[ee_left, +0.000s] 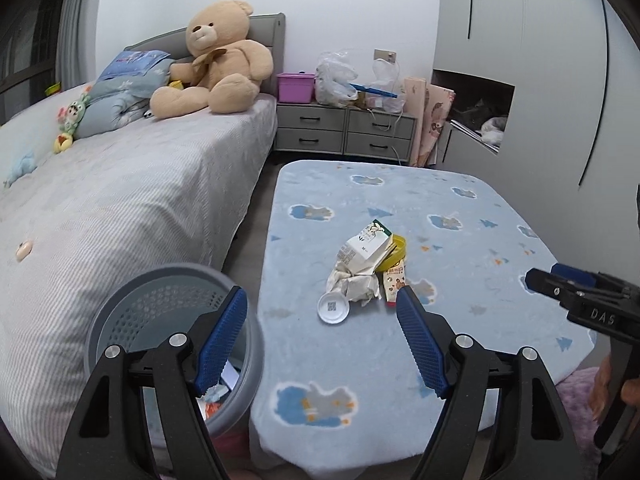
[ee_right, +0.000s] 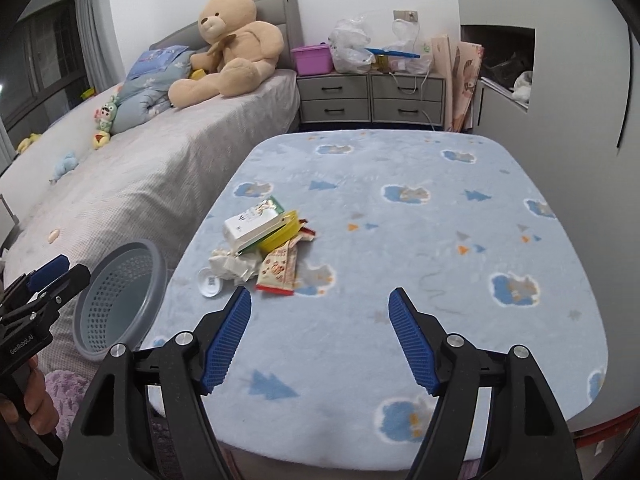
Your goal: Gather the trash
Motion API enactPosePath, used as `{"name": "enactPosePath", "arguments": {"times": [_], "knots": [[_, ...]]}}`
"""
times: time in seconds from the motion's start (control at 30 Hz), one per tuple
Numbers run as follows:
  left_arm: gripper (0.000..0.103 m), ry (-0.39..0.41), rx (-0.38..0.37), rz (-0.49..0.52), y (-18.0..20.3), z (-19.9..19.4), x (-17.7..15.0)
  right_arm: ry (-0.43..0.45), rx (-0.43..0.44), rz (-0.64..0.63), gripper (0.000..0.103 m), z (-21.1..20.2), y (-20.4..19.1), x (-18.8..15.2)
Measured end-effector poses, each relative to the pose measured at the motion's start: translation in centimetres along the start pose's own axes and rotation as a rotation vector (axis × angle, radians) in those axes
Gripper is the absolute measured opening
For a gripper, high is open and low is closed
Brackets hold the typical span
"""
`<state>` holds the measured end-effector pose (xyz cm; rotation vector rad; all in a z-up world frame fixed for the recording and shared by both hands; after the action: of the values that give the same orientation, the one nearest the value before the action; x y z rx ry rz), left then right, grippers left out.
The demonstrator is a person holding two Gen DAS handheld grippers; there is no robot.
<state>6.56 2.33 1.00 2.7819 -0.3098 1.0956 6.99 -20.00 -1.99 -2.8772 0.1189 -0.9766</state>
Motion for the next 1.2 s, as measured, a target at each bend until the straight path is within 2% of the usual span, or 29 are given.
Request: {"name": "enactPosePath", "arguments": {"times": [0.1,0.23,0.4,0.6,0.8,0.93,1.2], "knots": [[0.074,-0.008,0.018,0.013,-0.1,1.7,1.2,-0.012,0.006,0.005,0.075,1.5,0.6,1.0],[0.074,-0.039,0.039,0.013,-0.7,4.9,2.7,-0.062,0.064,0.013,0.075,4.6,0.7,1.6],[0.074,-0.077,0.072,0.008,-1.6,8.4,4.7,-0.139,0.108,-0.027,0.075,9.3,0.2,2.8],[0.074,-0.092,0.092,-0.008,-2.6,11.9,7.4,-0.212,0.163,-0.083,0.075,12.9,-1.7,4.2],[0.074,-0.132,0.055,-0.032,-2.8,14.0,7.2,-0.268,0.161,-0.099,0.075,16.1,-3.0,4.0],[0.074,-0.118,0.073,-0.020,-2.9,14.1,7.1,-0.301,0.170,-0.070,0.075,17.7,-3.2,3.6],[0.074,-0.141,0.083,-0.041,-3.6,15.2,6.8,-0.324,0.113,-0.069,0.073,19.9,-3.1,3.3]]}}
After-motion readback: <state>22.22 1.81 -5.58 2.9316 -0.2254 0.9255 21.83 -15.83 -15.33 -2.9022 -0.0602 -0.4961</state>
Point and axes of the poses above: each gripper's, at about its wrist camera, not at the fingertips, and z roughly the way its jaws point, y to its right, x to its top, the point moved 7 cm from there along z, roughly the way its jaws point, and after that the axes turned 8 degrees about -y, right-handed, at the moved point
